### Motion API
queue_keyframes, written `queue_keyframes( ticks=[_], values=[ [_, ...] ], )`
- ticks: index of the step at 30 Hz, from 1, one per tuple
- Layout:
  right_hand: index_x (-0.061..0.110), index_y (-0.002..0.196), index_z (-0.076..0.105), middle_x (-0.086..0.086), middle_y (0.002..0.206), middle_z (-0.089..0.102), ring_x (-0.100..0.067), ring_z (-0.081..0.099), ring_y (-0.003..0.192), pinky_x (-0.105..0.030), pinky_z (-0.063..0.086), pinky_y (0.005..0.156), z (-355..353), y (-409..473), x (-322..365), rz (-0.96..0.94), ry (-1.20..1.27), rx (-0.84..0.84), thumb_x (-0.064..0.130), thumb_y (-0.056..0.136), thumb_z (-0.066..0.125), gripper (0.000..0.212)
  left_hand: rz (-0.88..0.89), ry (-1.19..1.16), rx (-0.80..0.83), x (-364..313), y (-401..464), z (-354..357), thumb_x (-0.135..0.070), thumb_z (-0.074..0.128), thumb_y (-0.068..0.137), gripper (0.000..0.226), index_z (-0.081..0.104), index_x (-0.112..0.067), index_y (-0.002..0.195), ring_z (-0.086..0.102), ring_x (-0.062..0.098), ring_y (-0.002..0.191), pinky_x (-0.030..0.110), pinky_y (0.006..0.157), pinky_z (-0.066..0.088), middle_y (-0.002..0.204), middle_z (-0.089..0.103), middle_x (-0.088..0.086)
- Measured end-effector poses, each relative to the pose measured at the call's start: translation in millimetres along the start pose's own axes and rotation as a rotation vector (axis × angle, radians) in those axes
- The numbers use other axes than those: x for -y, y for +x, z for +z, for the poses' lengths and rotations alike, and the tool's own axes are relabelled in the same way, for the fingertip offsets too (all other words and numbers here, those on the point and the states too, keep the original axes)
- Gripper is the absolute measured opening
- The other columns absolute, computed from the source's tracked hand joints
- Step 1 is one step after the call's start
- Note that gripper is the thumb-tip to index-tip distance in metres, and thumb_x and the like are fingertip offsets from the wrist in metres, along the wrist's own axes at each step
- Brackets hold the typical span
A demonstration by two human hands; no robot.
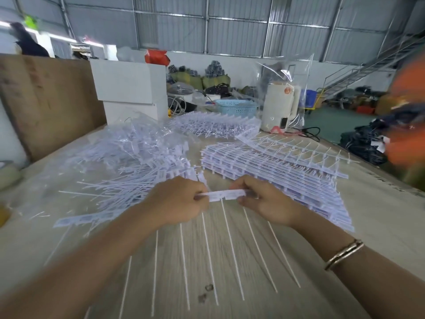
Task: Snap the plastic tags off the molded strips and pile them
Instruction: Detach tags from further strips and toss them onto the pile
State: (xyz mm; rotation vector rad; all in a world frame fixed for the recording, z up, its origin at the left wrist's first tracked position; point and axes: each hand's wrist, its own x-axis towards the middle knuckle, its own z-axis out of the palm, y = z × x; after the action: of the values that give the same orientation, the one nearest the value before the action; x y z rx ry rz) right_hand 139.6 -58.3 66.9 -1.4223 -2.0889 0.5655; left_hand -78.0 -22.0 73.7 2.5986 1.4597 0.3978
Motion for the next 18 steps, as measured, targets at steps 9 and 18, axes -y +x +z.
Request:
queue_keyframes(
  ticks=[9, 18],
  values=[
    [0.019, 0.1, 0.058, -0.001, 0.083, 0.057, -0.003, 0.046, 0.069, -0.015, 0.036, 0.064, 31.3, 2.8, -1.8, -0.067, 0.246, -0.036, 0.013, 0.091, 0.06, 0.011, 0.164, -0.027, -0.084, -0.6, -5.4, 16.1, -0.044, 0.058, 0.083, 0.013, 0.053, -0.036, 0.092, 0.052, 0.004, 0.079, 0.027, 0.066, 0.041, 0.086, 0.057, -0.015],
    [0.011, 0.087, 0.066, 0.01, 0.067, 0.054, -0.002, 0.043, 0.059, -0.015, 0.035, 0.058, 36.2, 5.5, -23.2, -0.028, 0.311, 0.056, 0.015, 0.088, 0.064, 0.004, 0.189, 0.132, -0.157, 9.3, -16.6, 29.8, -0.056, 0.046, 0.088, 0.03, 0.058, -0.04, 0.11, 0.058, 0.005, 0.087, 0.029, 0.073, 0.047, 0.096, 0.063, -0.015]
  ],
)
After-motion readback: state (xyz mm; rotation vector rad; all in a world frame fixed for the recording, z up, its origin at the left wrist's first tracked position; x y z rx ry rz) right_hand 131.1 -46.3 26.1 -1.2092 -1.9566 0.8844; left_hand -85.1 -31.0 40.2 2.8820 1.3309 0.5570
